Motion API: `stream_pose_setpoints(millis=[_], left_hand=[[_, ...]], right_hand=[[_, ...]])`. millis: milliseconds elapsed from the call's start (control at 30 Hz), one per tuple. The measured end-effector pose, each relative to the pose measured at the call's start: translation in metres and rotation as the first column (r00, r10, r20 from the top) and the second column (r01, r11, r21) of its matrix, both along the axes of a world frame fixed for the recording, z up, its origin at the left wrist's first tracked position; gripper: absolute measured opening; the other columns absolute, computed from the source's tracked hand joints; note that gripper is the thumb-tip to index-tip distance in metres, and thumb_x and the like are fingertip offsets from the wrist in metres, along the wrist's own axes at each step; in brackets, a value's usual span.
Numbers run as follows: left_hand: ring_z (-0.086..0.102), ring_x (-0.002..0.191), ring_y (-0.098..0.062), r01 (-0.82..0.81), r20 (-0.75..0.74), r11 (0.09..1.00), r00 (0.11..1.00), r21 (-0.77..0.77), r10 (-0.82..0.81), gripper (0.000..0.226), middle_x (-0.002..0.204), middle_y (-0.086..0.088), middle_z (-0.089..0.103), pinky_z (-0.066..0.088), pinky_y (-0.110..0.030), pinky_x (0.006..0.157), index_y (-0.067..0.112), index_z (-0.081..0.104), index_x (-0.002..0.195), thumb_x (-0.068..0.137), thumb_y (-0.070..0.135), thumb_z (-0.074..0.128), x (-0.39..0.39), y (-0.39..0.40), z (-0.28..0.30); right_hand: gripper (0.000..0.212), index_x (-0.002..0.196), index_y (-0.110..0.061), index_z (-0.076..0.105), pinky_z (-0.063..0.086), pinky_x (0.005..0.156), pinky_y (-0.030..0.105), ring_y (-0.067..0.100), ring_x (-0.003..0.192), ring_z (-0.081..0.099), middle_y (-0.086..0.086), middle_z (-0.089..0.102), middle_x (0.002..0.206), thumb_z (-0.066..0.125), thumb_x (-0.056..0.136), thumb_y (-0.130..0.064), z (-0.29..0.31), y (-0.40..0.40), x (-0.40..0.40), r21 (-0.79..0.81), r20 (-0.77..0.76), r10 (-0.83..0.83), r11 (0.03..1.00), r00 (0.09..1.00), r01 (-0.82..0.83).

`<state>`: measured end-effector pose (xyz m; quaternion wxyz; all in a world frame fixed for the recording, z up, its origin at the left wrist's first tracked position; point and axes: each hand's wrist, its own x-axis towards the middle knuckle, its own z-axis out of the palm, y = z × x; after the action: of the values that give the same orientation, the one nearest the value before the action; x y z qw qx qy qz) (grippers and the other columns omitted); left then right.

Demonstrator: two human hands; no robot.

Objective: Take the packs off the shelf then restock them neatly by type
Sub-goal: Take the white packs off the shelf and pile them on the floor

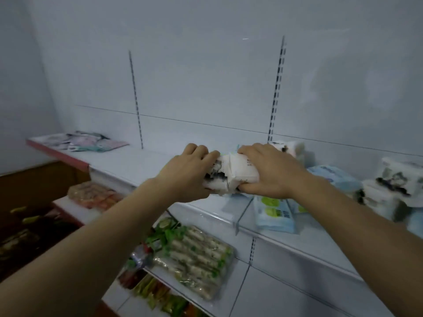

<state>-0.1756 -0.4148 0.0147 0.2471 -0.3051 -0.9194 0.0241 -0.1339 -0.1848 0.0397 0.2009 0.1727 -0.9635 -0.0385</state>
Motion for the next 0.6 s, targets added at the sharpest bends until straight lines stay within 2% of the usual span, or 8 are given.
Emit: stream_pose_setpoints(millis=[100,167,267,367,467,600], left_hand=[[0.036,0.124,-0.025,-0.117,0.026,0.993,0.993,0.003,0.117,0.091,0.134,0.001,0.042,0.052,-0.046,0.089,0.025,0.029,0.147,0.077,0.072,0.063,0.004,-0.083,0.0],[0.034,0.128,-0.023,-0.197,0.057,0.98,0.979,-0.008,0.197,0.096,0.138,0.002,0.04,0.05,-0.044,0.095,0.026,0.026,0.15,0.077,0.079,0.057,0.013,-0.138,-0.003],[0.033,0.131,-0.021,-0.312,0.101,0.95,0.945,-0.026,0.313,0.099,0.143,0.003,0.039,0.046,-0.04,0.101,0.027,0.023,0.153,0.077,0.083,0.053,0.027,-0.216,-0.013],[0.035,0.129,-0.021,-0.434,0.13,0.9,0.891,-0.044,0.436,0.102,0.144,0.004,0.04,0.047,-0.038,0.099,0.03,0.023,0.153,0.074,0.087,0.052,0.039,-0.287,-0.029],[0.036,0.125,-0.02,-0.541,0.161,0.841,0.827,-0.035,0.539,0.097,0.139,0.005,0.043,0.049,-0.038,0.097,0.034,0.022,0.151,0.074,0.086,0.053,0.045,-0.35,-0.047],[0.034,0.128,-0.019,-0.663,0.229,0.748,0.723,-0.033,0.652,0.095,0.142,0.006,0.04,0.048,-0.037,0.098,0.036,0.019,0.151,0.076,0.08,0.056,0.042,-0.426,-0.08]], right_hand=[[0.084,0.147,-0.032,0.029,0.048,0.091,0.042,0.02,0.124,0.041,-0.005,0.042,0.139,0.064,0.079,-0.064,-0.003,-0.08,-0.022,0.006,0.001,0.117,0.993,0.993,-0.117],[0.083,0.148,-0.031,0.028,0.047,0.091,0.042,0.021,0.124,0.041,-0.005,0.042,0.139,0.063,0.079,-0.062,-0.01,-0.135,-0.034,0.006,0.0,0.192,0.981,0.981,-0.192],[0.086,0.15,-0.028,0.026,0.046,0.094,0.043,0.022,0.126,0.039,-0.003,0.04,0.142,0.064,0.079,-0.06,-0.024,-0.217,-0.049,0.024,0.024,0.303,0.953,0.953,-0.303],[0.088,0.15,-0.027,0.024,0.046,0.093,0.043,0.024,0.126,0.039,0.0,0.039,0.142,0.063,0.079,-0.06,-0.04,-0.298,-0.061,0.068,0.048,0.402,0.912,0.914,-0.404],[0.087,0.147,-0.03,0.025,0.047,0.093,0.042,0.024,0.124,0.041,0.0,0.042,0.141,0.066,0.076,-0.06,-0.055,-0.373,-0.075,0.082,0.061,0.499,0.861,0.865,-0.502],[0.087,0.145,-0.032,0.026,0.045,0.101,0.044,0.023,0.127,0.042,0.0,0.042,0.143,0.069,0.074,-0.061,-0.087,-0.467,-0.104,0.085,0.114,0.615,0.776,0.78,-0.624]])
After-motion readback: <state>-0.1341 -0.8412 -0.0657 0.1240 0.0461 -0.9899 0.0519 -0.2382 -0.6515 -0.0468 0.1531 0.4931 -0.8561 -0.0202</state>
